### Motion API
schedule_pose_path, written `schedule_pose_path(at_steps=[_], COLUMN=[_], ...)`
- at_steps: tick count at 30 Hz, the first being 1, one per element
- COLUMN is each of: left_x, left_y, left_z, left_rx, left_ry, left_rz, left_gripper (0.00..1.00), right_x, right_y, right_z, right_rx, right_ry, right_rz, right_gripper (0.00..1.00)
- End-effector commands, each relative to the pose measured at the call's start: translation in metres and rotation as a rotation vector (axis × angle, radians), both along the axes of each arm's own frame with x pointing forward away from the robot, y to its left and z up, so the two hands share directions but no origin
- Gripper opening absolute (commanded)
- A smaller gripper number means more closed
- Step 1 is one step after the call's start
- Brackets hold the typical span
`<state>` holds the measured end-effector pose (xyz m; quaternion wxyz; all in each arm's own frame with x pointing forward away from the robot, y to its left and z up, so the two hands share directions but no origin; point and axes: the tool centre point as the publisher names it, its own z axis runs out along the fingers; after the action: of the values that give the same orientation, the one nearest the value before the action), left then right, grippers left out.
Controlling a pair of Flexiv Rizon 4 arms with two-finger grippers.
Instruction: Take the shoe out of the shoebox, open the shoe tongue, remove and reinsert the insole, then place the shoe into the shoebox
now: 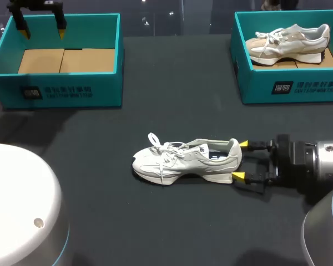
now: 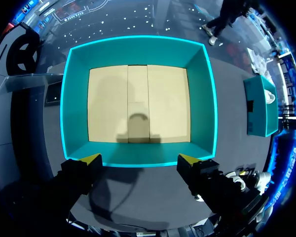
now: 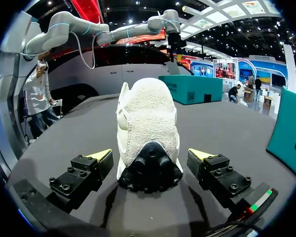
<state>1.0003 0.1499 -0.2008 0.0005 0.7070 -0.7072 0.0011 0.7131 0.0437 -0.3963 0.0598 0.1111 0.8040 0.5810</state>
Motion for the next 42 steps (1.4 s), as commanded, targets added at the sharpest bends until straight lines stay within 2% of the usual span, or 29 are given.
schedule_pose_path(at_steps=[1,27,29,30,31,42], left_x=[0.0,0.0,0.0,0.0,0.0,0.0], left_y=[0.0,0.0,0.0,0.0,0.0,0.0], left_z=[0.0,0.0,0.0,0.0,0.0,0.0], left_rx=[0.001,0.001,0.001,0.001,0.001,0.001], left_ry=[0.0,0.0,0.0,0.0,0.0,0.0], left_rz=[0.0,0.0,0.0,0.0,0.0,0.0], left_gripper=[1.0,1.0,1.0,1.0,1.0,1.0], right_x=[0.005,0.009,0.01,0.01,0.01,0.014], right_y=[0.007,0.04,0.041,0.042,0.042,0.047], right_z=[-0.003,-0.015,-0.015,-0.015,-0.015,-0.01], right_rx=[-0.004,-0.006,-0.005,-0.006,-0.007,-0.027], right_ry=[0.001,0.016,0.015,0.012,0.01,-0.004], right_rz=[0.009,0.1,0.103,0.105,0.111,0.188], right_gripper=[1.0,1.0,0.4,0.16,0.0,0.0])
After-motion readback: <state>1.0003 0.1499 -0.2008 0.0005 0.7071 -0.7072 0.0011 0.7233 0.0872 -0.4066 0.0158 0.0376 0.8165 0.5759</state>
